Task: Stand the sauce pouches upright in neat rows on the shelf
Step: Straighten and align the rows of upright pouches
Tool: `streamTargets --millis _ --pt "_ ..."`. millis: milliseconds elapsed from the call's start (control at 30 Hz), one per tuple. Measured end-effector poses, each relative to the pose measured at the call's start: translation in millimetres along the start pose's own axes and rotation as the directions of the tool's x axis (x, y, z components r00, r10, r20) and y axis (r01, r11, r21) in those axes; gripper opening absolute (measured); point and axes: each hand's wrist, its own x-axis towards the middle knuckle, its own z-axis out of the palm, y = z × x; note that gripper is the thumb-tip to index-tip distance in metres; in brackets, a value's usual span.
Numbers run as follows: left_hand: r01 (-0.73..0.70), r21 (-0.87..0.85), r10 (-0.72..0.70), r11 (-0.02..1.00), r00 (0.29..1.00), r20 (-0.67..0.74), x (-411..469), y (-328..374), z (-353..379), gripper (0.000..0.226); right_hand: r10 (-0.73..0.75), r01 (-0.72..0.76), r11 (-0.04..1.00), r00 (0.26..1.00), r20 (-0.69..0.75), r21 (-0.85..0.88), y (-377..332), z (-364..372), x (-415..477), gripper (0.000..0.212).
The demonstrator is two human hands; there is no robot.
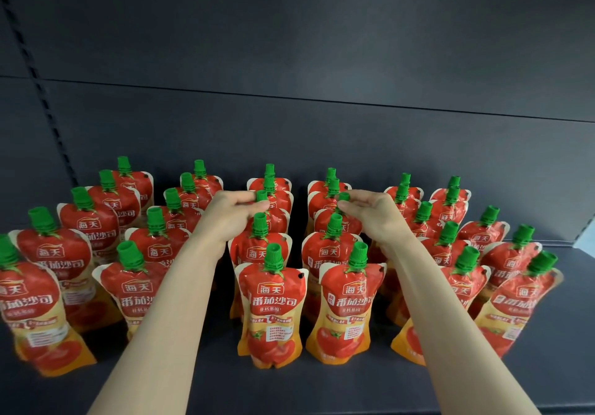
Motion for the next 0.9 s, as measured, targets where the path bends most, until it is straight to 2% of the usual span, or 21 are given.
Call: streamTargets --millis 267,433,500,633,767,900 --pt "0.006 0.026 -0.006 1.000 1.000 0.001 1.6 2.2 -1.6 0.023 -0.046 0.045 0.998 0.999 -0.022 -0.051 -5.1 -1.7 -4.6 0.032" --pt "-0.096 0.026 0.099 0.995 0.972 -0.213 13.1 13.9 -5.0 0.025 -0.119 0.115 0.993 0.981 -0.157 -0.032 -18.4 -5.7 12.0 0.042" --pt "-0.122 0.009 0.120 0.992 0.960 -0.252 20.9 21.4 -2.6 0.028 -0.112 0.104 0.993 0.979 -0.172 -0.054 -22.8 -5.0 22.8 0.043" --pt "-0.066 0.123 0.089 0.990 0.976 -0.200 40.5 27.1 4.3 0.042 -0.034 0.017 0.994 0.987 -0.155 -0.105 -22.3 -2.3 43.4 0.046" --pt "-0.011 0.220 0.039 0.975 0.991 -0.125 53.4 28.0 6.3 0.043 0.033 -0.046 0.986 0.996 -0.086 -0.163 -19.8 0.2 54.4 0.044" --pt "-0.017 0.307 0.045 0.952 0.995 -0.086 57.5 25.6 8.9 0.042 0.023 -0.042 0.981 0.994 -0.104 -0.190 -16.3 1.7 58.9 0.029"
